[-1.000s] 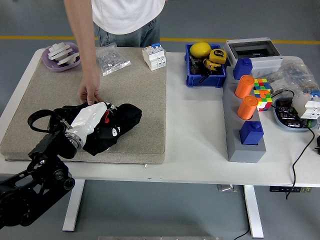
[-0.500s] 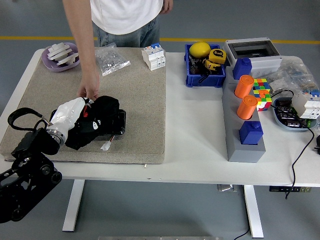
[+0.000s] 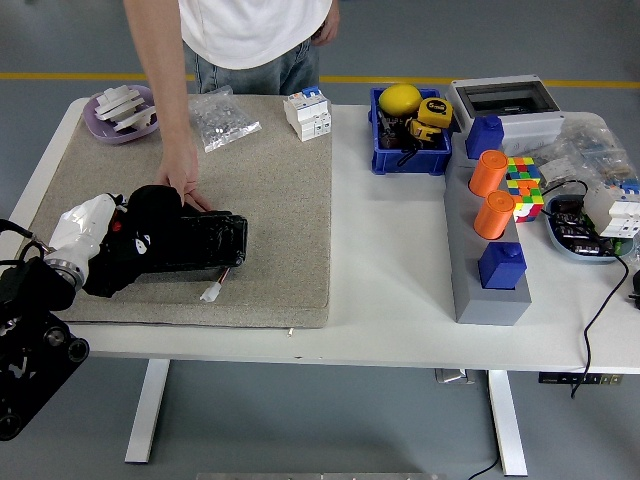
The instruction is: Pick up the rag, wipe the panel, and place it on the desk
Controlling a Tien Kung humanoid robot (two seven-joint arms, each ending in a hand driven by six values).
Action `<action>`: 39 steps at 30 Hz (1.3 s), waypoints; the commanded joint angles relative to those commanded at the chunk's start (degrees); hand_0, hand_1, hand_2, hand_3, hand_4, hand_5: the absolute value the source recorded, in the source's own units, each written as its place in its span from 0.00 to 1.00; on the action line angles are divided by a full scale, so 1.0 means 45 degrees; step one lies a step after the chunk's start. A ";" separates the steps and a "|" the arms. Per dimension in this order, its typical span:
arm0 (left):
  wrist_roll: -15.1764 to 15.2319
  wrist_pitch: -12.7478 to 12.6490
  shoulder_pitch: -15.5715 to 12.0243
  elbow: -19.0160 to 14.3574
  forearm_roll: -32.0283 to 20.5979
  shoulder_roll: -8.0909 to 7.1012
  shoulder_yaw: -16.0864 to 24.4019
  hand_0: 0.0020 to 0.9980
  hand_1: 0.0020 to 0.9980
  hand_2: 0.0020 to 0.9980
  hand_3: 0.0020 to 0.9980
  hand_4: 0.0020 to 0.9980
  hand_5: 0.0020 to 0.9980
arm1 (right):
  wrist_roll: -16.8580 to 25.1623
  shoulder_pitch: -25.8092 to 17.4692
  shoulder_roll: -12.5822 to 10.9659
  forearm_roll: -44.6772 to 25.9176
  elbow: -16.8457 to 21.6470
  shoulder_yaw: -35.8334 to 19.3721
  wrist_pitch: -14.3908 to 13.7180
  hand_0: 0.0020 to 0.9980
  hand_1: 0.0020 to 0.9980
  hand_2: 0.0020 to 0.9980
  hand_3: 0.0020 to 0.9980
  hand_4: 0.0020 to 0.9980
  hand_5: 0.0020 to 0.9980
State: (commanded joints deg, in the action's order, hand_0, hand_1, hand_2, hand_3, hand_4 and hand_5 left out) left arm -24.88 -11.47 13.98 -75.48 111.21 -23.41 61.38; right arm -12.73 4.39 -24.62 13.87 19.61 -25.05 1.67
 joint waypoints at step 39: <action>-0.0463 -0.0040 0.0072 -0.0288 0.0106 0.0017 0.0108 0.19 0.12 0.55 0.53 0.26 0.00 | 0.0020 -0.0011 0.0015 -0.0004 0.0016 -0.0012 -0.0020 0.74 0.62 0.67 0.62 1.00 0.62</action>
State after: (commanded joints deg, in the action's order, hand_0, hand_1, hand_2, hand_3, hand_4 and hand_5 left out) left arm -26.97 -11.65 14.30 -76.78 111.69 -23.34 61.87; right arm -12.64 4.33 -24.55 13.85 19.68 -25.11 1.58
